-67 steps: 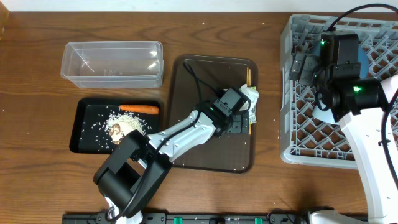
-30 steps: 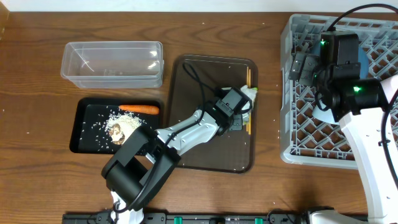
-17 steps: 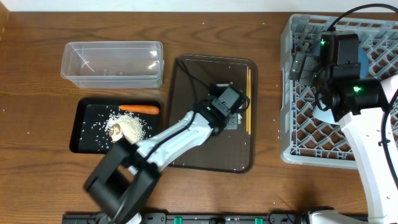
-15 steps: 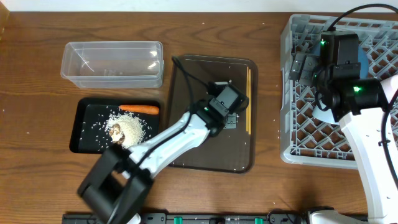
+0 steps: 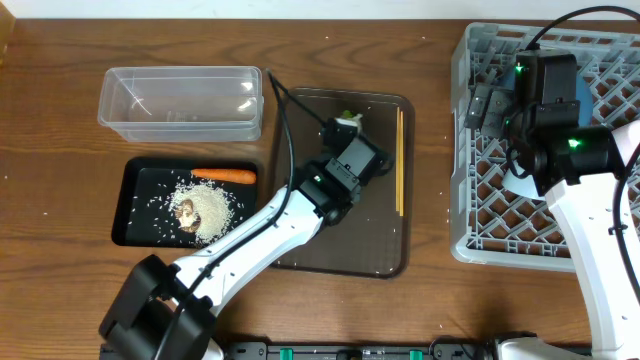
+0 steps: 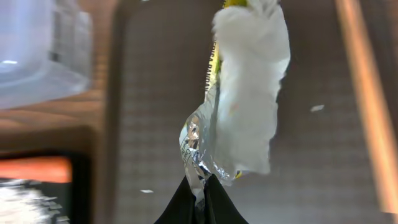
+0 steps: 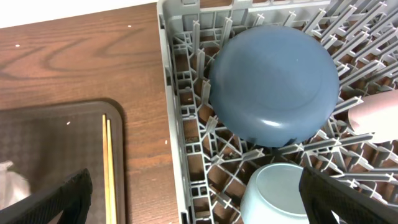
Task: Sort waste into correct bins and load items into the dishwasher rack
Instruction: 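Lift the wrapper and carry it left toward the clear plastic bin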
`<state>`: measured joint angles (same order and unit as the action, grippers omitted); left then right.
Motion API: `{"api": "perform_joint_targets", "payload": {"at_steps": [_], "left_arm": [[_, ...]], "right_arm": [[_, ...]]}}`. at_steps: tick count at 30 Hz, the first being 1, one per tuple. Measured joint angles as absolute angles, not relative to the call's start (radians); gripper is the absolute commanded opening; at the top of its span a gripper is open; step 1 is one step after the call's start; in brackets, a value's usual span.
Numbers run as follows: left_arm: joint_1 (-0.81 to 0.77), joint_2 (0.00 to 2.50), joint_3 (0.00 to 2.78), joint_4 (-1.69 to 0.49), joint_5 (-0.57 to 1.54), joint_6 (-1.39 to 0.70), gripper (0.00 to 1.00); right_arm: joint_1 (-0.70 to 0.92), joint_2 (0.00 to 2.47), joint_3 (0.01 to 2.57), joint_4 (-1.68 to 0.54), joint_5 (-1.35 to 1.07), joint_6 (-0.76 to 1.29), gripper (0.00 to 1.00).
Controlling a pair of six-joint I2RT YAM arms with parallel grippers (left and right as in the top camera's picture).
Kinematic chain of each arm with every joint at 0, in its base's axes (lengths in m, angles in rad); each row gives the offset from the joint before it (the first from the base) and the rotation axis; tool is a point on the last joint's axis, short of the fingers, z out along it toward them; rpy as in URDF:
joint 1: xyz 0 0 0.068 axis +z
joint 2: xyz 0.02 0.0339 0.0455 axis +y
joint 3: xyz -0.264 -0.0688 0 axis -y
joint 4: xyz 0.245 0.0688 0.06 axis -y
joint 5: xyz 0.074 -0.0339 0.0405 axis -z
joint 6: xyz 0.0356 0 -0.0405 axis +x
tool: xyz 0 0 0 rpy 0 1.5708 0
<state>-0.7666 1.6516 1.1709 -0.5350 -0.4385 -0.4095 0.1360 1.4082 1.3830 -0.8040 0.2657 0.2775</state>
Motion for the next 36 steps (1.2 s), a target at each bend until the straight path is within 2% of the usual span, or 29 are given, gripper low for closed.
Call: {"api": "perform_joint_targets", "payload": {"at_steps": [8, 20, 24, 28, 36], "left_arm": [[-0.772, 1.664, 1.171, -0.579, -0.677, -0.366, 0.06], [-0.753, 1.639, 1.171, -0.558, -0.740, -0.428, 0.06], [-0.642, 1.585, 1.171, -0.547, -0.709, -0.517, 0.06], [-0.464, 1.509, 1.171, -0.516, -0.575, -0.630, 0.06], [-0.168, 1.478, 1.171, -0.495, -0.276, -1.033, 0.06]], "right_arm": [[0.136, 1.408, 1.383, -0.804, 0.266, 0.277, 0.99], [0.136, 1.408, 1.383, -0.804, 0.266, 0.278, 0.99], [0.136, 1.408, 1.383, -0.804, 0.266, 0.277, 0.99], [0.136, 1.408, 1.383, -0.804, 0.266, 0.278, 0.99], [0.136, 1.408, 1.383, -0.804, 0.266, 0.278, 0.99]]}}
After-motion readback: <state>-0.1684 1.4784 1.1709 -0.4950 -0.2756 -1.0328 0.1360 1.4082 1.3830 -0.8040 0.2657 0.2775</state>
